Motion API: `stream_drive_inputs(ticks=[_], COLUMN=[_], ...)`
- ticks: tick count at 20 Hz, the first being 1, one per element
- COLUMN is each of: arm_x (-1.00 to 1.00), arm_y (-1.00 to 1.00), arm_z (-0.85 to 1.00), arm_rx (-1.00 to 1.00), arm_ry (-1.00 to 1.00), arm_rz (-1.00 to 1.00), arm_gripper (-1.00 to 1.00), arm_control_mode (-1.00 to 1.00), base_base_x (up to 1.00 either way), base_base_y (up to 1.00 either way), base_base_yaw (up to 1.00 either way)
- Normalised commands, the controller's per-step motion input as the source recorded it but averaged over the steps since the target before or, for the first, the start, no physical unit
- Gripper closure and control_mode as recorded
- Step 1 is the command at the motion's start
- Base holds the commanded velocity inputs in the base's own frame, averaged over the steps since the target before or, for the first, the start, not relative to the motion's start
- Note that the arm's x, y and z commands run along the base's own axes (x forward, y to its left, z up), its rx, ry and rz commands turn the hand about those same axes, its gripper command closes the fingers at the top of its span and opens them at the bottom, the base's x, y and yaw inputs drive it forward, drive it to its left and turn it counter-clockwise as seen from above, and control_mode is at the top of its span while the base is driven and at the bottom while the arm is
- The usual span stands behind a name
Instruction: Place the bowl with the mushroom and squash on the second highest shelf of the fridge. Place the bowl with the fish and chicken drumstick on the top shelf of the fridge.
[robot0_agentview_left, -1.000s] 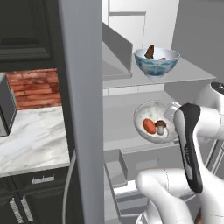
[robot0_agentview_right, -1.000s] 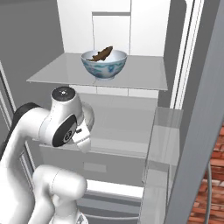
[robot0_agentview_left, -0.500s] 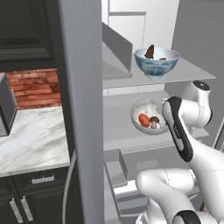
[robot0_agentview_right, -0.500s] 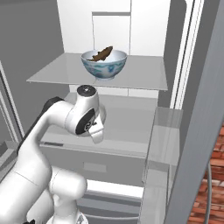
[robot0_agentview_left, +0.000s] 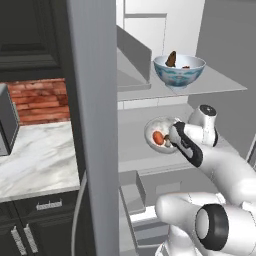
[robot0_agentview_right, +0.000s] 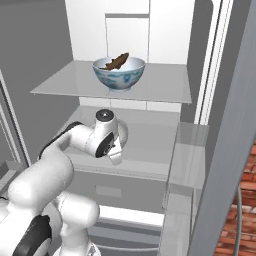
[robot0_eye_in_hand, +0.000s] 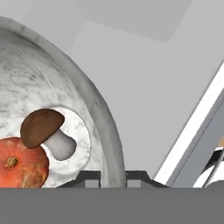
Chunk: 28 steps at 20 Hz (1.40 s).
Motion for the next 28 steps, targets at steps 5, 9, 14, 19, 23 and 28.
stream_drive_inputs(ticks=[5,9,14,19,23,28], arm_x=[0.66,-0.03,-0.85,-1.0,-1.0,-1.0], arm_y=[0.0,0.0,-0.03,-0.02,0.0,0.0], arm_z=[-0.03,0.05,0.52,0.52,0.44,0.92], arm_rx=[0.01,0.0,0.0,-0.01,-0.03,0.0], arm_ry=[0.0,0.0,-0.21,-0.44,-0.33,-0.21], arm_rz=[-0.06,0.0,0.0,0.0,0.0,-0.01], arm_gripper=[-1.0,-1.0,-1.0,-1.0,-1.0,-1.0], arm_control_mode=[-1.0,-1.0,-1.0,-1.0,-1.0,-1.0], base_base_x=[0.0,0.0,0.0,0.0,0.0,0.0], base_base_y=[0.0,0.0,0.0,0.0,0.0,0.0], base_base_yaw=[0.0,0.0,0.0,0.0,0.0,0.0])
